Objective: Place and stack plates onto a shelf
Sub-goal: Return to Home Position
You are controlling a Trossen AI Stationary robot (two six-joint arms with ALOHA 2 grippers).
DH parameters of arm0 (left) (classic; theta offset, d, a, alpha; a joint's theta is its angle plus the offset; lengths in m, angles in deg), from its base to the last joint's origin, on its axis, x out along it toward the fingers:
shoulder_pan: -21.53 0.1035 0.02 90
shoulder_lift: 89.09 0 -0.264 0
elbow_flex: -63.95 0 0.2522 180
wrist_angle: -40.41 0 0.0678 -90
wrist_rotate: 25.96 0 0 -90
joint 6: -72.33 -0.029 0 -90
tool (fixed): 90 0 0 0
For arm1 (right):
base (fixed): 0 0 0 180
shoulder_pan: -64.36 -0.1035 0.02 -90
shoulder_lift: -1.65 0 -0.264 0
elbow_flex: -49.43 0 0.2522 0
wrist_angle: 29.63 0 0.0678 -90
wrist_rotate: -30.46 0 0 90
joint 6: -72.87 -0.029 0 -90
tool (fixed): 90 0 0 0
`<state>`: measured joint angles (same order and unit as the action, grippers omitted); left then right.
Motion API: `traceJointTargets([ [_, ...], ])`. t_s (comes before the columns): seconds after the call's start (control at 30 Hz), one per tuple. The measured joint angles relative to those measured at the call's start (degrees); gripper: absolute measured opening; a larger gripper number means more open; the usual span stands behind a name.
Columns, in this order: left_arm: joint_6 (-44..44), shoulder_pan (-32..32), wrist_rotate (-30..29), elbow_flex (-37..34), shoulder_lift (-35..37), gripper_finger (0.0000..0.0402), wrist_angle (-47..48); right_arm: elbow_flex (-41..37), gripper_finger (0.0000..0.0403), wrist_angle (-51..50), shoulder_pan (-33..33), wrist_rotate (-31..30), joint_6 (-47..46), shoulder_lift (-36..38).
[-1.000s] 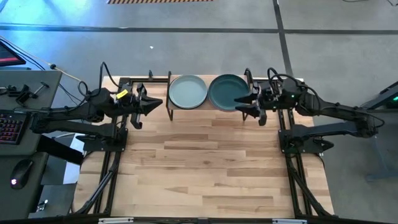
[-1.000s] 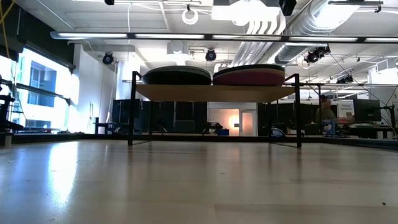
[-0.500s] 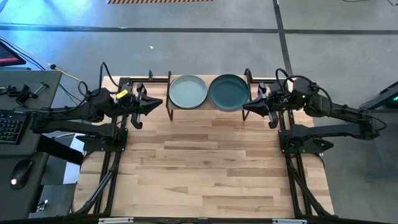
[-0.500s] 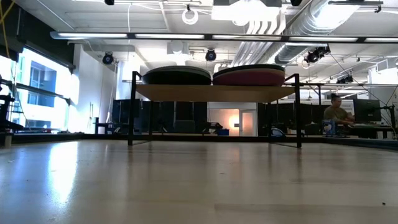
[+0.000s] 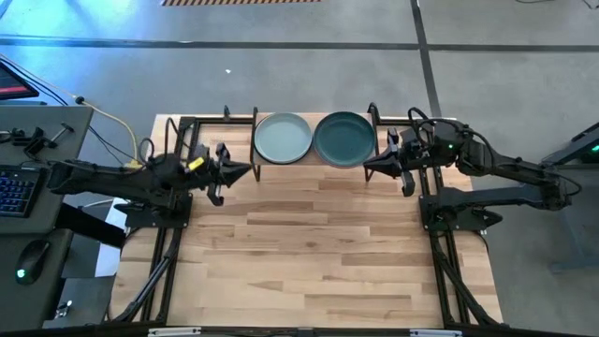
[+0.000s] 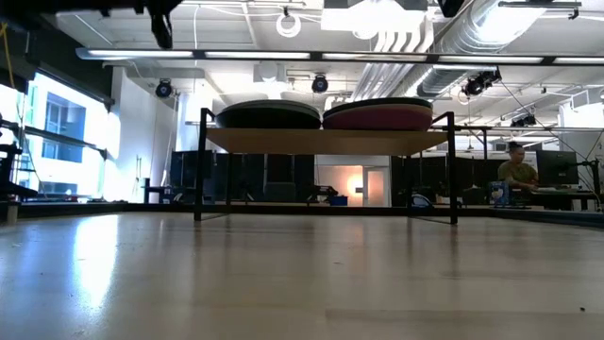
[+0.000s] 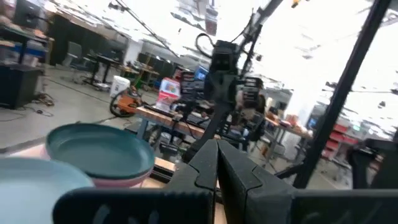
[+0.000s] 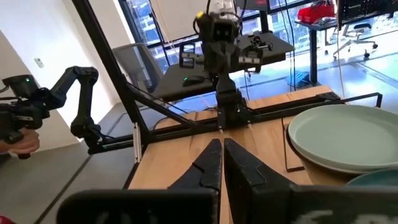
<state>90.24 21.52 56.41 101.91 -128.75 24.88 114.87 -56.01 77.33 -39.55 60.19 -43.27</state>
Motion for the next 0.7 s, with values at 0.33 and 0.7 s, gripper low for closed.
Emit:
traceJointTargets([
  [0.33,-4.2,-1.5,-2.2,-10.2,9.5,0.0,-1.4,0.0,0.0,-1.4,0.0,0.1,0.3,-0.1],
  [0.7,-0.6,-0.7,-1.5,-23.0,29.1,0.0,-0.9,0.0,0.0,-1.3,0.0,-0.4,-4.4,-0.1],
])
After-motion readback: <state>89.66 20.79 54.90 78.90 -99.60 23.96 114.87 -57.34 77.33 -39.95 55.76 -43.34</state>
